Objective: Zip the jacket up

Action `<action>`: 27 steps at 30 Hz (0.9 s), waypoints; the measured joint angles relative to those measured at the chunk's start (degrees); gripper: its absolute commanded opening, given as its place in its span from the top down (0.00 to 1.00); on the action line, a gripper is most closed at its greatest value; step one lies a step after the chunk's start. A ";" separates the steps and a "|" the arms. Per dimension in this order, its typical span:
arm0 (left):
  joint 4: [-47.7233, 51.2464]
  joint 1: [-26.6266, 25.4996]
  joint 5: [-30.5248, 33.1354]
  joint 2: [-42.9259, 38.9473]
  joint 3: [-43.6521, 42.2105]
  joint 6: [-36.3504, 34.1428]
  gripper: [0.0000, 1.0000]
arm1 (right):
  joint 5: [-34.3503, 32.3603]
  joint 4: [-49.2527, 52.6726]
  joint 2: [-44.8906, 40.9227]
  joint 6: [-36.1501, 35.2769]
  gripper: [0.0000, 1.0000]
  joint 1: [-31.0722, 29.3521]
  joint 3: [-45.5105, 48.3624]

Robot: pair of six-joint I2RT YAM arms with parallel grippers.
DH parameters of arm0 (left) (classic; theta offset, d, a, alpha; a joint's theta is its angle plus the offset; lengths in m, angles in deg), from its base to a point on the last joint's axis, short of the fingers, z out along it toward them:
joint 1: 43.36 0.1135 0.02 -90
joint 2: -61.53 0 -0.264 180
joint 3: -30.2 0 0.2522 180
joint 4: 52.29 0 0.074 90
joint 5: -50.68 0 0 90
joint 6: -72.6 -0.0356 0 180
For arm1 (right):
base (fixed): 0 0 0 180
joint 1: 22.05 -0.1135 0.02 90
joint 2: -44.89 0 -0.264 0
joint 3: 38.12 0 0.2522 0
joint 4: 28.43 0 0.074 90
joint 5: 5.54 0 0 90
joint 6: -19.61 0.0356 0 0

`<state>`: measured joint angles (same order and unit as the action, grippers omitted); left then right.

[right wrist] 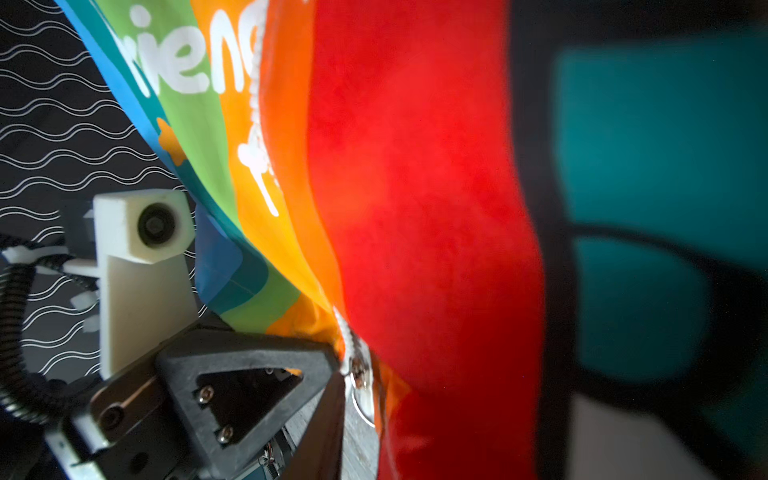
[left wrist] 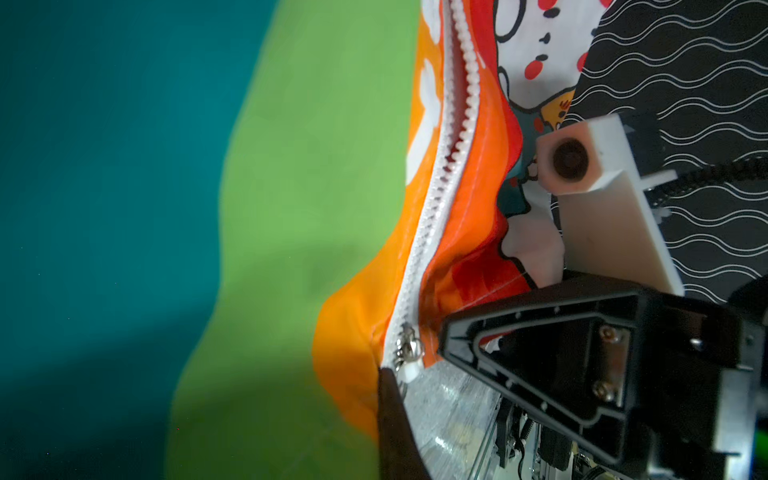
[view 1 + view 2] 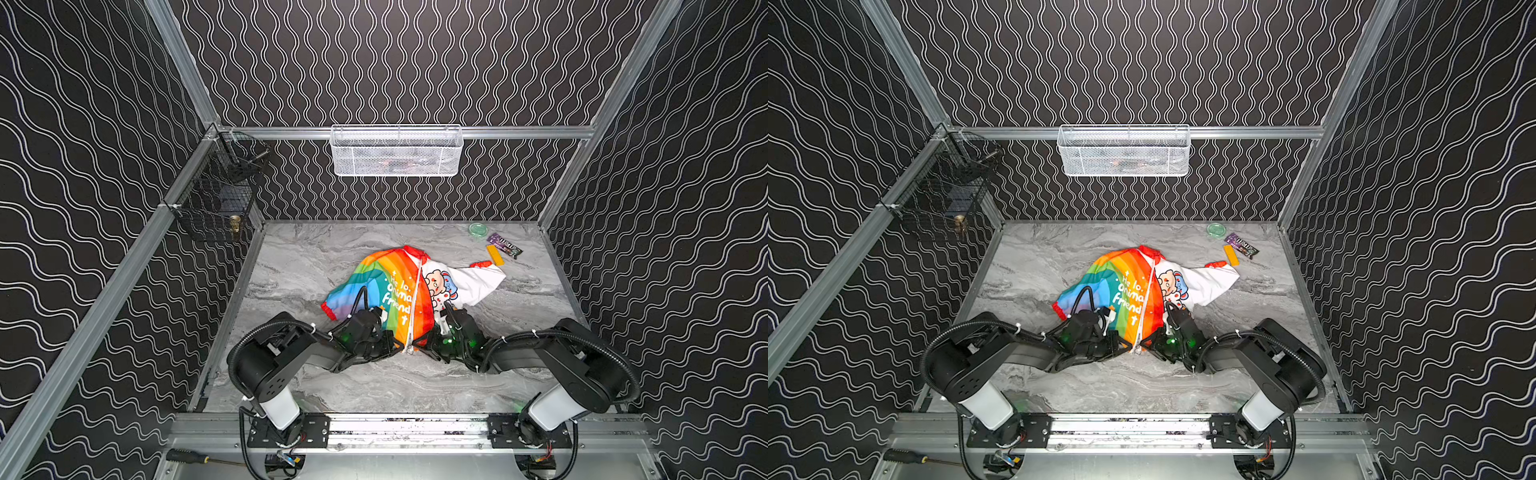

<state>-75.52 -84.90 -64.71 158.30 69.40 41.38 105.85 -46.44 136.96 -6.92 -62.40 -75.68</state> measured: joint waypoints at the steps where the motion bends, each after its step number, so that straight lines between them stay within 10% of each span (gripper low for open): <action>1: -0.70 -0.04 -0.22 0.44 0.07 0.07 1.00 | 0.11 -0.26 0.13 0.13 0.76 0.00 0.00; 18: -0.79 -0.11 0.11 0.31 0.04 1.05 1.00 | 0.37 -0.52 -0.46 0.11 0.72 -0.09 0.48; 27: 0.04 -0.09 0.33 -0.20 -0.02 1.05 1.00 | 0.09 1.25 -0.74 0.07 0.89 -0.04 0.68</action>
<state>-75.48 -84.99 -64.38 158.10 69.37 42.43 105.94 -45.19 136.22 -6.86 -62.45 -75.00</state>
